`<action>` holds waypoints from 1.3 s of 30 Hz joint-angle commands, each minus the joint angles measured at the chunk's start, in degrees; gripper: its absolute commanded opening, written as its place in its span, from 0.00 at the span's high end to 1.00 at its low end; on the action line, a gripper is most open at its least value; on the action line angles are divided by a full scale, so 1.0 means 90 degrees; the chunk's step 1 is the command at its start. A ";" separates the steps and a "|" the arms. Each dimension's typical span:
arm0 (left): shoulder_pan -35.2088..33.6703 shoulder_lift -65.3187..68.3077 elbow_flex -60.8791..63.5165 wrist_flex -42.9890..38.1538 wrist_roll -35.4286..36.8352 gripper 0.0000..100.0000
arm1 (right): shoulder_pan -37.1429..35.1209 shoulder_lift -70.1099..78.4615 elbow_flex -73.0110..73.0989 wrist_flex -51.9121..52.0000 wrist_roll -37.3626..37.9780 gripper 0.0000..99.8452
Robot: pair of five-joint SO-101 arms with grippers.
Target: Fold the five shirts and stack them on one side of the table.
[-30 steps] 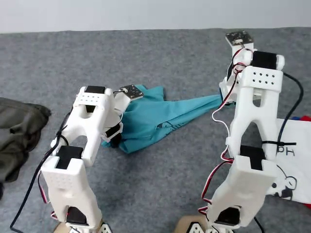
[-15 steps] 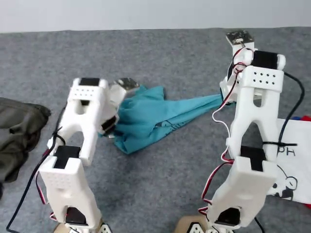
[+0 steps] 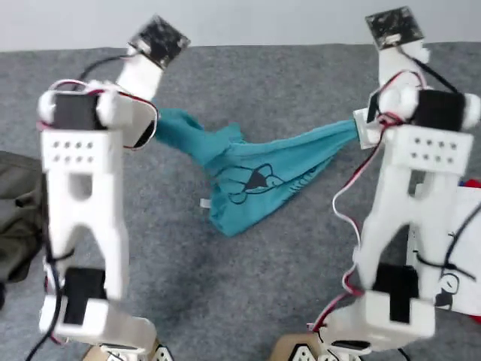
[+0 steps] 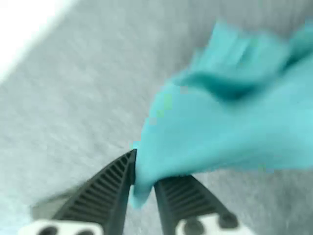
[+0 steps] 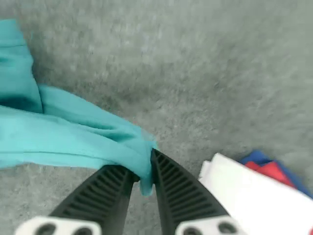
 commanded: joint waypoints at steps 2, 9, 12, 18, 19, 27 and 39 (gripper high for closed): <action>0.0244 -0.1201 -0.1011 0.0137 0.0195 0.99 | 0.0054 -0.1206 -0.0293 0.0024 0.0244 0.99; 0.0664 -0.1963 -0.2007 0.0147 0.0166 0.99 | 0.0063 -0.2535 -0.0293 -0.0005 0.0322 0.99; 0.0654 -0.2266 -0.2144 0.0147 0.0156 0.99 | 0.0073 -0.2994 -0.0293 -0.0015 0.0440 0.99; 0.0654 -0.2969 -0.2085 0.0156 -0.0449 0.99 | 0.0093 -0.3648 -0.0293 -0.0015 0.0645 0.99; 0.0635 -0.3048 -0.2085 0.0156 -0.0518 0.99 | 0.0103 -0.3746 -0.0293 -0.0015 0.0742 0.99; 0.0606 -0.3653 -0.2085 0.0156 -0.1192 0.99 | 0.0806 -0.4381 -0.0293 -0.0239 0.0869 0.99; -0.0078 -0.4532 -0.2134 0.0137 -0.2139 0.99 | 0.1314 -0.4987 -0.0293 -0.0405 0.0860 0.99</action>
